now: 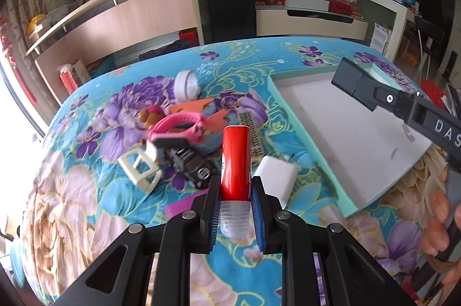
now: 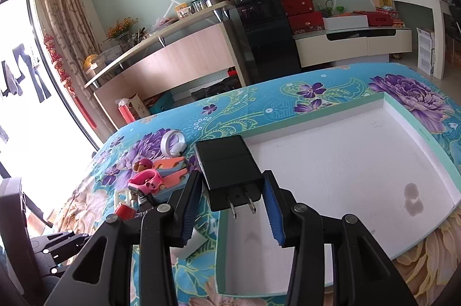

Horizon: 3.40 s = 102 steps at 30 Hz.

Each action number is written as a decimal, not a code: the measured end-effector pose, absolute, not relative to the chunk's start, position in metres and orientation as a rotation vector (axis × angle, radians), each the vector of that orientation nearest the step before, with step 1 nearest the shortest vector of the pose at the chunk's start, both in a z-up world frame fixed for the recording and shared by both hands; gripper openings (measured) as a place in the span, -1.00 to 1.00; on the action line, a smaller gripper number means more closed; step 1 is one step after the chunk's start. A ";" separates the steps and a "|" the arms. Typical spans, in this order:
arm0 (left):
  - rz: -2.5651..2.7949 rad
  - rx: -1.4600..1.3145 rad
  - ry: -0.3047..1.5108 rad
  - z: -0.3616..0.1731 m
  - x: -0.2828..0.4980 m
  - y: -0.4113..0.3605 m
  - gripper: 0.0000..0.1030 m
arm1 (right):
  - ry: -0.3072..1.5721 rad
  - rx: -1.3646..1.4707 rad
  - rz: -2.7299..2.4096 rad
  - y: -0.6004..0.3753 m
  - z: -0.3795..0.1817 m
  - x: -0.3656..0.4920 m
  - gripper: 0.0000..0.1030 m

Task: Organize rigid objects
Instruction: 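Carry the black charger and glue stick over the white tray with both grippers, then open both grippers to set the black charger and glue stick in the tray, then move the right gripper to the white cube charger and grasp it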

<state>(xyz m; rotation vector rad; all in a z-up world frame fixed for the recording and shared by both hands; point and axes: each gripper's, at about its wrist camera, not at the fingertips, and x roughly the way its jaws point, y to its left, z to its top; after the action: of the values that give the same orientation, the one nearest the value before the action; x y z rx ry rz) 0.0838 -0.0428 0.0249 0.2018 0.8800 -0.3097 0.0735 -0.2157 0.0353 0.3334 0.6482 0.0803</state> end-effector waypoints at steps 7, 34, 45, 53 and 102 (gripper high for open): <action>-0.428 0.301 0.864 0.032 0.110 -0.135 -0.57 | 0.638 0.300 -0.183 -0.273 0.030 0.074 -0.14; -0.434 0.329 1.021 -0.023 0.154 -0.228 -0.57 | 0.814 0.428 -0.381 -0.344 -0.016 0.077 -0.15; -0.431 0.336 1.013 -0.010 0.146 -0.227 -0.55 | 0.755 0.468 -0.392 -0.352 -0.006 0.070 -0.14; -0.342 0.265 0.997 0.009 0.145 -0.197 -0.23 | 0.718 0.445 -0.367 -0.347 0.002 0.069 -0.11; 0.162 -0.087 0.995 -0.021 0.133 0.037 1.00 | 0.873 0.105 0.026 -0.177 0.000 0.112 0.70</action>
<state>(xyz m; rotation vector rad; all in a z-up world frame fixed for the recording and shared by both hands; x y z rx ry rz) 0.1326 0.0370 -0.0213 -0.0865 0.9954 0.1615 0.1123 -0.1773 -0.0002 0.1048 0.8730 0.0257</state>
